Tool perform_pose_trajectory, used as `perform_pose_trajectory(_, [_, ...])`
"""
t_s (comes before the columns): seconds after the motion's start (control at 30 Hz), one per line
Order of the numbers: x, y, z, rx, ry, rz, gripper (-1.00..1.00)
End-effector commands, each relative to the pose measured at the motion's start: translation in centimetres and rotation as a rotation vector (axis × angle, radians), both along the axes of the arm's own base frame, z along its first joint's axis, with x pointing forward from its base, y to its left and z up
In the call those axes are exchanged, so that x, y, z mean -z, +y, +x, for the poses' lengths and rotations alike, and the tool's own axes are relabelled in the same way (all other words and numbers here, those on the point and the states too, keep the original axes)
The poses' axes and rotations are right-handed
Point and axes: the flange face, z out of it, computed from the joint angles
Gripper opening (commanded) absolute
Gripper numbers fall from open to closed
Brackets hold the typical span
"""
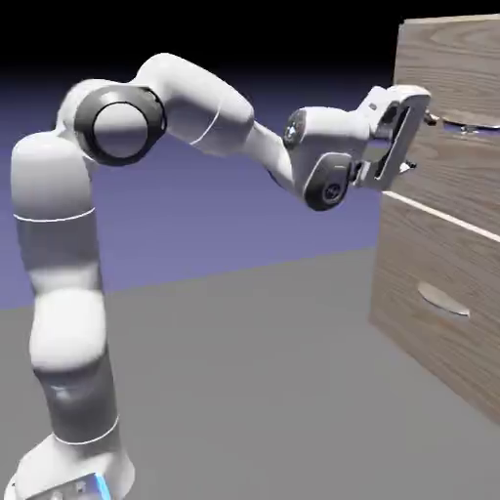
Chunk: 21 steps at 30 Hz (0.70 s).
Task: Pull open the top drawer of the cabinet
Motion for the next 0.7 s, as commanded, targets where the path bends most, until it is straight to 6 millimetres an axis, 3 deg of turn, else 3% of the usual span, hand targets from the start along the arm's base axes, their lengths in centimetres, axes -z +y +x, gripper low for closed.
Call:
perform_pose_trajectory(0.0, [-0.2, 0.0, 0.5, -0.001, -0.02, -0.036, 0.0])
perform_pose_trajectory(0.17, [-0.7, -0.3, 2.1, 0.005, -0.092, -0.163, 0.0])
perform_pose_trajectory(0.37, [-0.7, -0.3, 7.1, 0.005, -0.092, -0.163, 0.0])
perform_pose_trajectory(0.4, [-0.7, -0.3, 7.1, 0.005, -0.092, -0.163, -1.0])
perform_pose_trajectory(0.43, [-0.7, -0.3, 7.1, 0.005, -0.092, -0.163, -1.0])
perform_pose_trajectory(0.67, [-0.7, -0.3, 1.1, 0.005, -0.092, -0.163, -1.0])
